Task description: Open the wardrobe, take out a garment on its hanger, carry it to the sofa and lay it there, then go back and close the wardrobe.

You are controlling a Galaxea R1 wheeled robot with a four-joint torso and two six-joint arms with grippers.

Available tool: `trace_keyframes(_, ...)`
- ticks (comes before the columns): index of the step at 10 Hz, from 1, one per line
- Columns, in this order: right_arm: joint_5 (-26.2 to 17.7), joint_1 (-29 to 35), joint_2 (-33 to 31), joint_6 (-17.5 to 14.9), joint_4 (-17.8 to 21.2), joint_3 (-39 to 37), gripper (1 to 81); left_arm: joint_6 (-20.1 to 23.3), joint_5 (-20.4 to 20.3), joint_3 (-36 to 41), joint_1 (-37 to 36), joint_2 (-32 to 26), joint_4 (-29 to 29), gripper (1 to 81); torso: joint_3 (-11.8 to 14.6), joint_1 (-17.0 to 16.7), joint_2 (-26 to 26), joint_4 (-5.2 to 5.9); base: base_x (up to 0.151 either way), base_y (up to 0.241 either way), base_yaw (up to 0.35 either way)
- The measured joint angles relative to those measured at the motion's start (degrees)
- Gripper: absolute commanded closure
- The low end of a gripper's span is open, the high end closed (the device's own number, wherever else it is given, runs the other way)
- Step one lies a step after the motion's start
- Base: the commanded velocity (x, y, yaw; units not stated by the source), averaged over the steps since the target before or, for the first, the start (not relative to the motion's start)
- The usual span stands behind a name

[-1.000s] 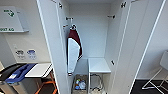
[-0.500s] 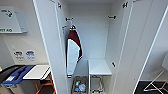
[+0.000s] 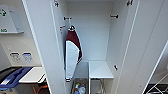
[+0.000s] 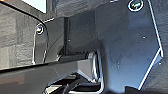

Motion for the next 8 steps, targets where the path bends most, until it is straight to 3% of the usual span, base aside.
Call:
trace_keyframes(4, -0.16, -0.57, 0.09, 0.0, 0.0, 0.0, 1.0, -0.02, -0.2, 0.0, 0.68, -0.06, 0.0, 1.0, 0.0, -0.02, 0.0, 0.0, 0.153, 0.0, 0.0)
trace_keyframes(8, -0.13, -0.33, 0.11, 0.0, 0.0, 0.0, 1.0, -0.02, -0.09, 0.0, 0.15, 0.02, -0.02, 1.0, 0.0, 0.02, 0.04, 0.0, 0.0, 0.0, 0.0)
